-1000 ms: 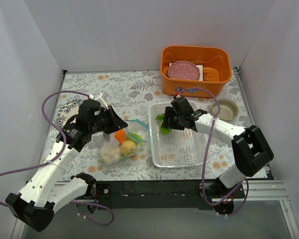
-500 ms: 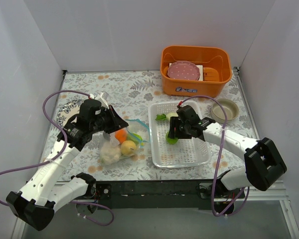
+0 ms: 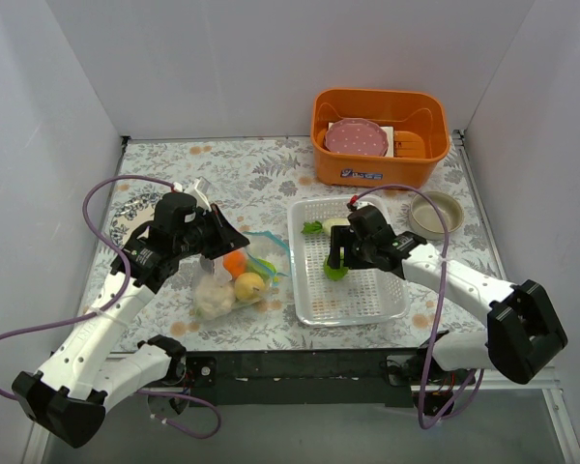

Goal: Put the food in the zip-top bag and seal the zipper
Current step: Pick up the fake fruit from the bin.

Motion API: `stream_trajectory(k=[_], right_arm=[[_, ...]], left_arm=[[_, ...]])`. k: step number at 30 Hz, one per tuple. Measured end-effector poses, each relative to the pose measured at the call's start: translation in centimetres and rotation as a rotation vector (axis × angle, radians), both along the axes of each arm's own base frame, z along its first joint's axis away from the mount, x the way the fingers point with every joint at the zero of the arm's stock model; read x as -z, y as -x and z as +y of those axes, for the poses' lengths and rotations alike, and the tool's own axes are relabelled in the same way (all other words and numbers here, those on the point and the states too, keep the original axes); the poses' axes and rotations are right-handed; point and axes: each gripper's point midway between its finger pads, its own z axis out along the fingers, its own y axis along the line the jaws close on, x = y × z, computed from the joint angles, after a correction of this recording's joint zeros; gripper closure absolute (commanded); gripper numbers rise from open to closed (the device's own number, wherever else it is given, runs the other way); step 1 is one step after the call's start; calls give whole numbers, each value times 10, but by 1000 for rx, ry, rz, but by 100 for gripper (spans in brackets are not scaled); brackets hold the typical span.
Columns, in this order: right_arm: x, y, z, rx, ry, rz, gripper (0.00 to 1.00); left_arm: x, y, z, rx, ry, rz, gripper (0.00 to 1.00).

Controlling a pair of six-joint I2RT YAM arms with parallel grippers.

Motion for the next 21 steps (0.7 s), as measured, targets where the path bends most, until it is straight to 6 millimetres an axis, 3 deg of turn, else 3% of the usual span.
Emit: stream_trajectory(k=[8,14,21], right_arm=[[-4,0,2,-28,-10,-16,22],[12,1,2,-30,24,24,25],[19,3,2,-27,37,45,49]], left_arm=[[1,0,-1,4,2,4,100],[0,1,-1,8,4,5,100],[0,2,-2,16,4,4,100]])
